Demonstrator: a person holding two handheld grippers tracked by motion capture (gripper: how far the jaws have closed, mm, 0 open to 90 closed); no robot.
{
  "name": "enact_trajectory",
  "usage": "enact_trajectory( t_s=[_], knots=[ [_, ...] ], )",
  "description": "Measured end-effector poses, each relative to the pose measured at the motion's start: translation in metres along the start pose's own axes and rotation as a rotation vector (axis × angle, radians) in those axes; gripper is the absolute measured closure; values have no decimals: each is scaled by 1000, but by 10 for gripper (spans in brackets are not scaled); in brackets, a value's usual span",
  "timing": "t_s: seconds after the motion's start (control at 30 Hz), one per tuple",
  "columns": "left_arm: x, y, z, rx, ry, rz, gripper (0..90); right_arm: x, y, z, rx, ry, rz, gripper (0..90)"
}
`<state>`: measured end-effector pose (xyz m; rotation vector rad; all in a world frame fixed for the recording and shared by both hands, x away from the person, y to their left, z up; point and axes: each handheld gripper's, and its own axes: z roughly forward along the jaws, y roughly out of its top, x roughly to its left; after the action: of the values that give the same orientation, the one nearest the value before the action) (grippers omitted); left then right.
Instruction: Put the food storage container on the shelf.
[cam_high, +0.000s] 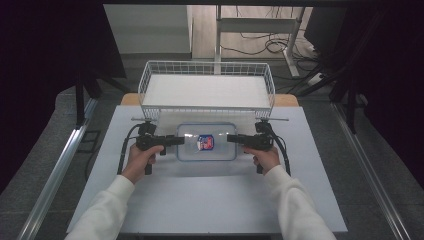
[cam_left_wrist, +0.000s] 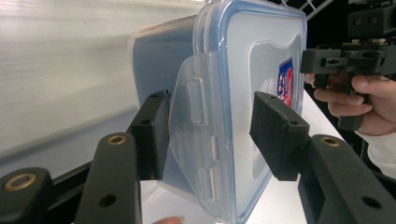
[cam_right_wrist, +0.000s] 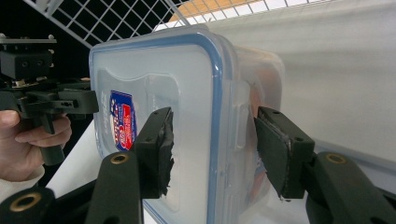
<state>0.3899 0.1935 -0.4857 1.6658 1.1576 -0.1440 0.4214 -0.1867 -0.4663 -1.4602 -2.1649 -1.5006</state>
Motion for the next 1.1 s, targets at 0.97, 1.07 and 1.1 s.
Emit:
enact_trajectory(
  t_s=[0.97, 1.07, 1.1],
  knots=[
    [33, 0, 28, -86, 11, -167, 469, -23, 1, 28, -70, -76, 101, 439],
    [32, 0, 28, -85, 17, -162, 458, -22, 0, 28, -78, -85, 91, 428],
    [31, 0, 28, -84, 28, -161, 442, -21, 0, 28, -77, -88, 90, 417]
  ],
)
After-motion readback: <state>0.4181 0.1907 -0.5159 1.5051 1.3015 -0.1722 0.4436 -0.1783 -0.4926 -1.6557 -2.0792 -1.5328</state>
